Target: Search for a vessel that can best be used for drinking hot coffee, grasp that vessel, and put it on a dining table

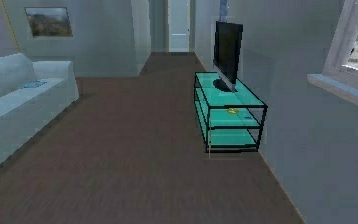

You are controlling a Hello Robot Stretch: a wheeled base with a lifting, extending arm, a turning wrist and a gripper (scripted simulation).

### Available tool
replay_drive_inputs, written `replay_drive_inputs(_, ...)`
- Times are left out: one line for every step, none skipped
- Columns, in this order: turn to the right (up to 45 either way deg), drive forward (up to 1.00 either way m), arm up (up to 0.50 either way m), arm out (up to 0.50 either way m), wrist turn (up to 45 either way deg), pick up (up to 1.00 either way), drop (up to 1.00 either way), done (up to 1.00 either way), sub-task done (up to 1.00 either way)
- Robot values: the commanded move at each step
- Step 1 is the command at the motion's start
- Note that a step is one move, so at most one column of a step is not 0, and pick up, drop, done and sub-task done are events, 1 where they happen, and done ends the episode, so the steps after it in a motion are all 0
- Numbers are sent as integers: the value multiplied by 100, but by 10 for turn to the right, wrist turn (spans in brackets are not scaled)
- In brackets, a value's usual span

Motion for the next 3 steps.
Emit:
replay_drive_inputs(0,0,0,0,450,0,0,0,0)
replay_drive_inputs(0,0,0,0,450,0,0,0,0)
replay_drive_inputs(0,0,0,0,240,0,0,0,0)
